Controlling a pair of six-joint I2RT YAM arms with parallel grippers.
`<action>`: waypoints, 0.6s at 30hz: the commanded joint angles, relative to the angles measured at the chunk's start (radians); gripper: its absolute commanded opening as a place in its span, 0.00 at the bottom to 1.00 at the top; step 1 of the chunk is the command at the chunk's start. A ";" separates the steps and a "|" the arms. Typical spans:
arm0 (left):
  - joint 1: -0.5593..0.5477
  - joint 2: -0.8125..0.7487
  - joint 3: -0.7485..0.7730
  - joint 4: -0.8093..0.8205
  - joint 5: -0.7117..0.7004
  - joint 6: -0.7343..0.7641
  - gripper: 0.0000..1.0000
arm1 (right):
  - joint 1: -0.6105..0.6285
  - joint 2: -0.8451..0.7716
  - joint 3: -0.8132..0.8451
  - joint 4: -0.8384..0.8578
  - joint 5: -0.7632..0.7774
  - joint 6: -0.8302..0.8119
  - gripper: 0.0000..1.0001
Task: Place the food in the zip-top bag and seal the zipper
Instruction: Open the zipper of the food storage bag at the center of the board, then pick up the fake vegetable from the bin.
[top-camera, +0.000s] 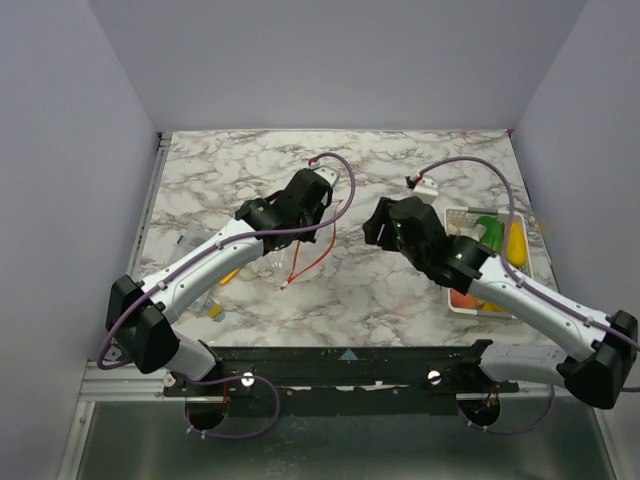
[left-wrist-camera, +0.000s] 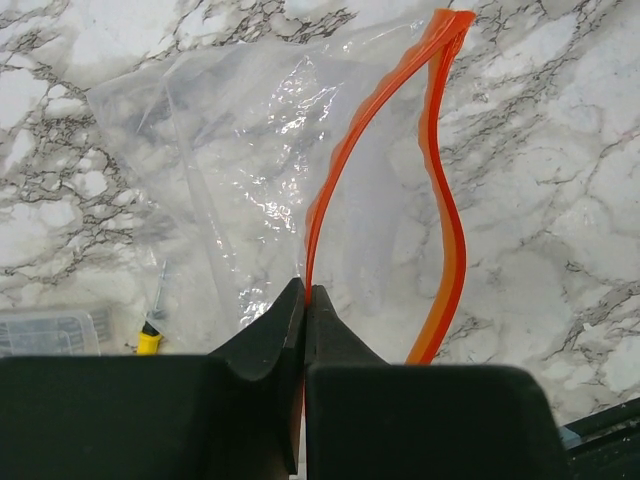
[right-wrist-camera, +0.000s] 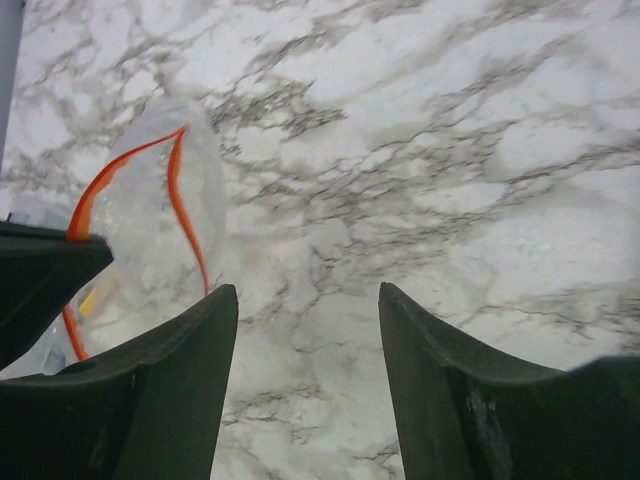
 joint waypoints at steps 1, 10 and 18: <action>-0.015 -0.042 -0.006 0.005 0.011 -0.005 0.00 | -0.085 -0.067 0.008 -0.194 0.164 -0.018 0.62; -0.027 -0.038 -0.010 0.009 0.011 -0.005 0.00 | -0.563 -0.179 -0.078 -0.240 0.008 0.069 0.59; -0.046 -0.044 -0.011 0.012 0.036 -0.008 0.00 | -0.743 -0.050 -0.024 -0.216 0.034 0.031 0.60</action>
